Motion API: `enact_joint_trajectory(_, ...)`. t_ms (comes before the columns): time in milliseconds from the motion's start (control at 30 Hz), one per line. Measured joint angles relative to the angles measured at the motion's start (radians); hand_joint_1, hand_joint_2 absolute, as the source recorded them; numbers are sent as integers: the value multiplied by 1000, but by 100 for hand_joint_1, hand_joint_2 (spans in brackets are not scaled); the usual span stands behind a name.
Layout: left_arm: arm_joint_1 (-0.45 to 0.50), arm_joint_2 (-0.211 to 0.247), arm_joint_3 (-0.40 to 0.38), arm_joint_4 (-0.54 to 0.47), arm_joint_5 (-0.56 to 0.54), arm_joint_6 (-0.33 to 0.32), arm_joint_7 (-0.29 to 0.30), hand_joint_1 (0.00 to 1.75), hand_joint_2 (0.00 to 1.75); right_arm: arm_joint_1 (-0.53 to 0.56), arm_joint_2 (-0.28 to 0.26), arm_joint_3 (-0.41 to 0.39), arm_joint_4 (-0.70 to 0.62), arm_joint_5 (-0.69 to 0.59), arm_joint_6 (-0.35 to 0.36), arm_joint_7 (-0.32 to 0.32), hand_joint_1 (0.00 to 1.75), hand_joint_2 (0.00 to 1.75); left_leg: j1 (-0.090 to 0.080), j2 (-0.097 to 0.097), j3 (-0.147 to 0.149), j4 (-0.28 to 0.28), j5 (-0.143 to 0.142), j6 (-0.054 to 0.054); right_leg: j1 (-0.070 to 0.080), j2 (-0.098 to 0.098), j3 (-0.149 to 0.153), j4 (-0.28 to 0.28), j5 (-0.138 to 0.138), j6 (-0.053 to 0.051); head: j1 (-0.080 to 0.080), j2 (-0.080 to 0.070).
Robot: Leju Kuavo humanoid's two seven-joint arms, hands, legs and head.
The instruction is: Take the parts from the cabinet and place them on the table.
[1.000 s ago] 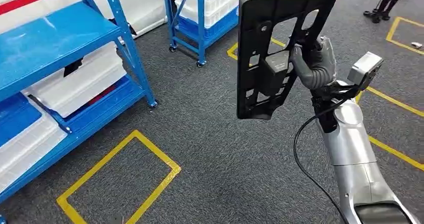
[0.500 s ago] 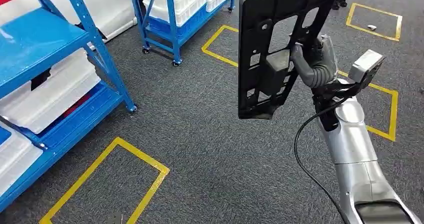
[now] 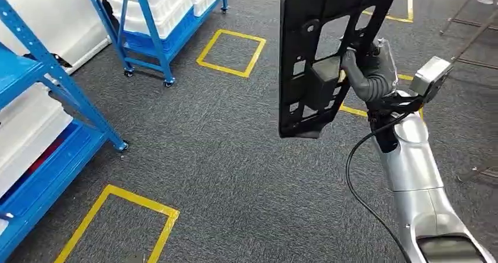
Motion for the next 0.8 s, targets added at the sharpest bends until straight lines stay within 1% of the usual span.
enact_joint_trajectory(33, 1, 0, 0, 0, 0, 0, 0, 0, 175, -3, 0, 0, 0, 0, 0, 0, 175, 175, 3, -19, 13, -21, -10, 1, 8, 13, -10, 14, -2, 6, 0, 0)
enact_joint_trajectory(67, 1, -1, 0, 0, 0, 0, 2, 0, 175, -1, -1, 0, -1, -1, 0, 0, 175, 175, -1, -11, 8, -12, -10, 5, 0, 26, -16, 10, 4, 14, 0, 0)
enact_joint_trajectory(100, 1, -1, 0, 0, 0, 0, 2, 0, 175, 2, -1, 0, -1, -1, 0, 1, 175, 175, -6, -2, 8, -12, -10, 10, -4, 34, -18, 9, 5, 19, 0, 0)
enact_joint_trajectory(133, 0, -1, 0, 0, 0, 0, 2, 0, 175, 5, -5, 0, -2, -2, 0, 1, 175, 175, -9, 9, 9, -13, -7, 16, -7, 46, -21, 5, 9, 27, 0, 0)
enact_joint_trajectory(167, -3, -2, 0, 0, 0, 0, 2, 0, 175, 6, -10, 0, -2, -3, 0, 2, 175, 175, 0, 21, 11, -23, -1, 26, -9, 55, -23, 7, 7, 32, 0, 0)
enact_joint_trajectory(200, -6, -2, 0, 0, -1, 0, 2, 0, 175, 7, -13, -2, -2, -3, 0, 1, 175, 175, -3, 33, 13, -27, 1, 31, -4, 5, -30, 23, -6, 34, 0, 0)
enact_joint_trajectory(233, -6, -2, 0, 0, -3, 0, 1, 0, 175, 2, -17, -3, -2, -4, 0, 2, 175, 175, -4, 41, 13, -28, 2, 37, -2, -39, -53, 67, -34, 38, 1, 0)
enact_joint_trajectory(267, -5, -2, 0, 0, -5, 0, 1, 0, 175, 1, -18, -3, -2, -5, 0, 2, 175, 175, -8, 55, 13, -28, 1, 39, -3, -69, -98, 161, -78, 43, 1, 0)
enact_joint_trajectory(300, -4, -2, 0, 0, -5, 0, 2, 0, 175, 5, -18, -3, -2, -5, 0, 2, 175, 175, -10, 65, 13, -28, 0, 41, -4, -81, -136, 238, -109, 45, 0, 0)
enact_joint_trajectory(333, -2, -1, 0, 0, -6, 0, 2, 0, 175, 11, -18, -3, -2, -5, 0, 2, 175, 175, -12, 79, 12, -28, -2, 43, -6, -87, -170, 306, -128, 46, 0, 0)
enact_joint_trajectory(367, -2, -1, 0, 0, -6, 0, 2, 0, 175, 17, -18, -3, -2, -5, 0, 2, 175, 175, -14, 91, 13, -28, -3, 43, -6, -89, -181, 324, -122, 46, 0, 0)
enact_joint_trajectory(400, -2, -1, 0, 0, -6, -1, 2, 0, 175, 19, -19, -3, -2, -5, 0, 2, 175, 175, -16, 102, 14, -28, -4, 43, -6, -90, -165, 291, -96, 44, 0, 0)
enact_joint_trajectory(433, -3, -2, 0, 0, -6, -1, 2, 0, 175, 19, -20, -3, -2, -6, 0, 2, 175, 175, -17, 112, 15, -28, -5, 43, -4, -93, -126, 219, -57, 39, 0, 0)
enact_joint_trajectory(467, -4, -2, 0, 0, -6, -2, 2, 0, 175, 17, -22, -3, -3, -6, 0, 2, 175, 175, -19, 124, 18, -28, -8, 42, 0, -105, -67, 110, -11, 32, 0, 0)
enact_joint_trajectory(500, -5, -2, 0, 0, -6, -3, 2, 0, 175, 17, -24, -3, -5, -6, 0, 2, 175, 175, -20, 132, 23, -28, -11, 39, 8, -143, -15, 18, 10, 23, 0, 0)
enact_joint_trajectory(533, -5, -2, 0, 0, -7, -3, 2, 0, 175, 17, -26, -4, -8, -7, 0, 2, 175, 175, -29, 140, 23, -28, -14, 34, 23, -176, -7, 4, -4, 12, 1, 0)
enact_joint_trajectory(567, -5, -2, 0, 0, -7, -3, 2, 0, 175, 15, -26, -4, -9, -8, 0, 2, 175, 175, -26, 148, 24, -29, -16, 31, 25, -159, -10, 1, -1, 9, 0, 0)
enact_joint_trajectory(633, -7, -2, -1, 0, -8, -3, 2, 0, 175, 16, -29, -5, -10, -8, 0, 2, 175, 175, -25, 169, 31, -33, -19, 24, 27, -137, -13, 0, -1, 4, 0, 0)
enact_joint_trajectory(667, -8, -2, -2, 0, -8, -3, 2, 0, 175, 16, -33, -5, -11, -8, 0, 2, 175, 175, -27, 179, 37, -35, -22, 17, 25, -124, -7, -10, 3, -2, 1, 0)
enact_joint_trajectory(700, -8, -2, -3, 0, -10, -4, 1, 0, 175, 19, -34, -6, -15, -8, 0, 2, 175, 175, -22, 144, 32, -18, -35, 11, 14, -114, 4, -20, 9, -7, 0, 0)
enact_joint_trajectory(733, -8, -2, -5, 0, -11, -3, 0, 0, 175, 16, -35, -6, -18, -9, 0, 2, 175, 175, -20, 105, 13, 27, -65, 9, 9, -105, 5, -22, 9, -13, 0, 0)
enact_joint_trajectory(767, -6, -2, -5, 0, -11, -3, 0, 0, 175, 14, -34, -6, -19, -9, 0, 2, 175, 175, -19, 85, -20, 99, -101, 8, 10, -97, 5, -22, 9, -16, 0, 0)
enact_joint_trajectory(800, -4, -2, -5, 0, -11, -3, 0, 0, 175, 16, -33, -6, -19, -9, -2, 3, 175, 175, -17, 74, -62, 185, -139, 5, 11, -83, 5, -22, 8, -18, 0, 0)
